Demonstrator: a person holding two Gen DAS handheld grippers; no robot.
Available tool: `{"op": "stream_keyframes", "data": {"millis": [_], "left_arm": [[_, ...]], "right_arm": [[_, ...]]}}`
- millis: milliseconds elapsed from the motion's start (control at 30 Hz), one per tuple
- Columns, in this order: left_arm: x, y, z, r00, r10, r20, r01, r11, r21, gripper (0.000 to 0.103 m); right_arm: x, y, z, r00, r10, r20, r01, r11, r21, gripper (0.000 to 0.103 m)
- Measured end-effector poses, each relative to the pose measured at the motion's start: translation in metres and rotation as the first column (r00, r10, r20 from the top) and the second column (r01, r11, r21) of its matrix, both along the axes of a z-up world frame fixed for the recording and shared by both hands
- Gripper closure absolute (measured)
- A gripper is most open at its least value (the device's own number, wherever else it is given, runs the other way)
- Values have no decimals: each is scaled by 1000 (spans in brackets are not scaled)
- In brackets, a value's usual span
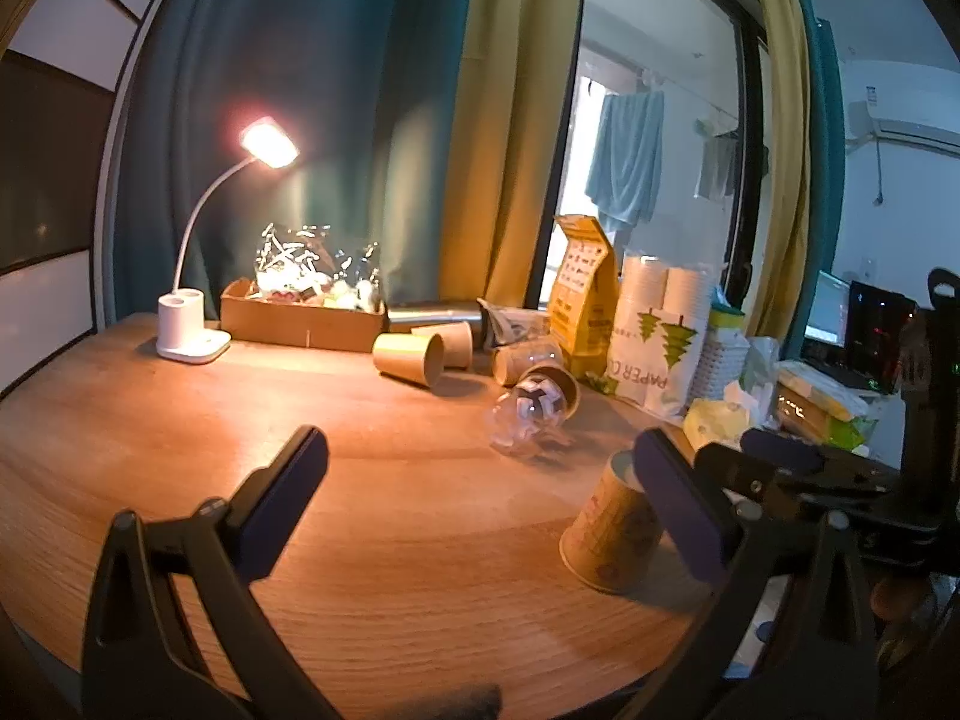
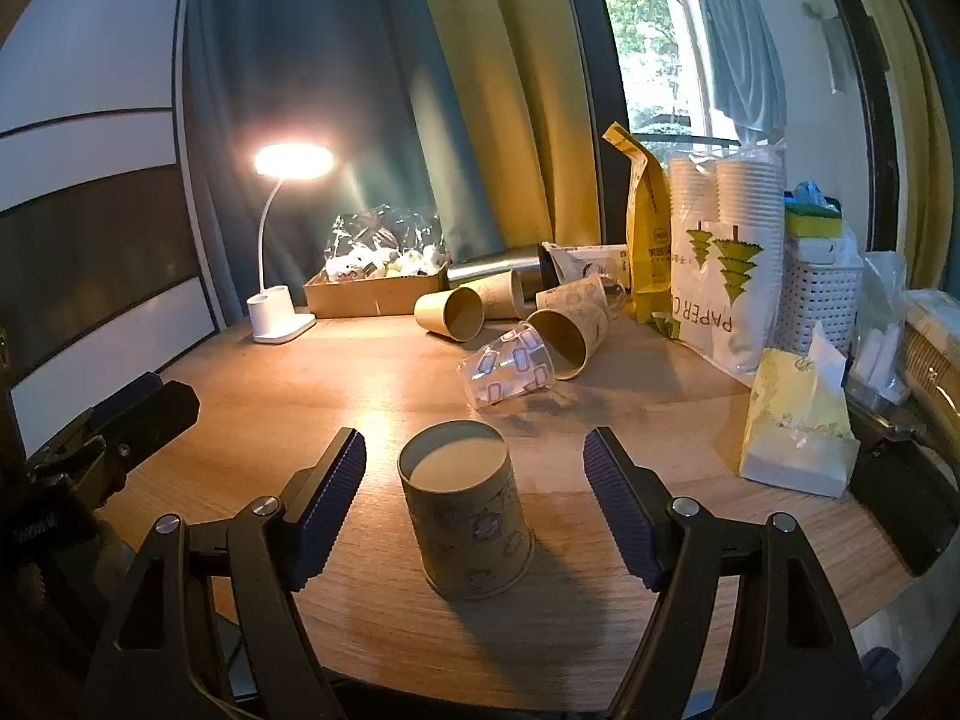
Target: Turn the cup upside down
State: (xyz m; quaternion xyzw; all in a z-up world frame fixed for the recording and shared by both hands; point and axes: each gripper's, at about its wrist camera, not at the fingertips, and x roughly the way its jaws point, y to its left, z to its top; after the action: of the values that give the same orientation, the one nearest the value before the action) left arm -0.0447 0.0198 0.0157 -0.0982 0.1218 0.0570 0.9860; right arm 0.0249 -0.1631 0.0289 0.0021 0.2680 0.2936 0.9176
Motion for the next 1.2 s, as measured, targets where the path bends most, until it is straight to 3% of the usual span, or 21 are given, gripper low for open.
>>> {"op": "stream_keyframes", "data": {"millis": [1200], "left_arm": [[4,3,-7,1000,-6,-25,6,1000,-22,0]], "right_arm": [[3,2,-5,1000,9,-22,-9,1000,3,25]]}}
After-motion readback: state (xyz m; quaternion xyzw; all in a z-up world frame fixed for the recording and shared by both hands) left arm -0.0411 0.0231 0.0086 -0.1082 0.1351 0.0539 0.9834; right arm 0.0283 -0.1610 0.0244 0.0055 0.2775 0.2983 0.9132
